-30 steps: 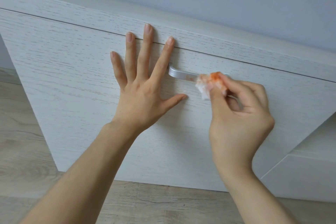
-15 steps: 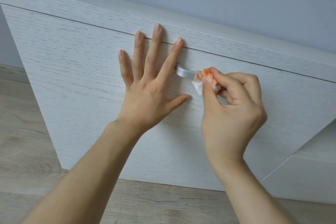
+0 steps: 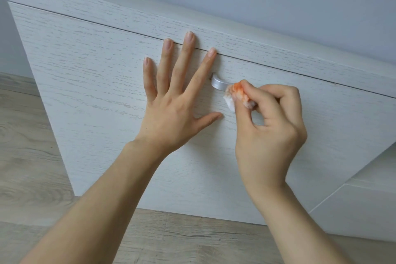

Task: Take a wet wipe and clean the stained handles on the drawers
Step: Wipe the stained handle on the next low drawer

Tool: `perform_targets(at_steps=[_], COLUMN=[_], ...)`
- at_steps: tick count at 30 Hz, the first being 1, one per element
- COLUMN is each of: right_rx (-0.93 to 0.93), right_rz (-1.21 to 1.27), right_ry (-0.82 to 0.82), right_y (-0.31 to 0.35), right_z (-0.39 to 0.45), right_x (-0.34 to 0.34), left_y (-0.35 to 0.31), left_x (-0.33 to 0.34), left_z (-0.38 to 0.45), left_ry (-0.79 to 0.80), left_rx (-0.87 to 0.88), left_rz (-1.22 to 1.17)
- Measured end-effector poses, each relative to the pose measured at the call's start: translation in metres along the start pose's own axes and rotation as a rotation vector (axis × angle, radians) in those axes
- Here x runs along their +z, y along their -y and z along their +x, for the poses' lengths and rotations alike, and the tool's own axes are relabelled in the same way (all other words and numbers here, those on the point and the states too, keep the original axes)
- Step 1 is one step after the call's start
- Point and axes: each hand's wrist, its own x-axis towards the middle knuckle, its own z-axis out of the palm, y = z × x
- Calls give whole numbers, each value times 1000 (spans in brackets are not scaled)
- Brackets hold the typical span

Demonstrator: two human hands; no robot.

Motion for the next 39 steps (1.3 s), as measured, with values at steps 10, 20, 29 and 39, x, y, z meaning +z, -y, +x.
perform_targets(at_steps=[10,20,29,39], right_rx=[-24,22,54,87], right_rz=[30,54,44,-58], right_ry=[44,-9,25,-16], right_y=[7,3,17,39], right_z=[-2,-3,2,15], right_x=[4,4,10,36], left_y=[1,2,4,2], left_x=[2,-1,8,9], left_z=[0,-1,0,1], left_ry=[-46,-6,-116,-184], left_rx=[-2,-19,-33,-70], left_rz=[-4,-23,-14,-108])
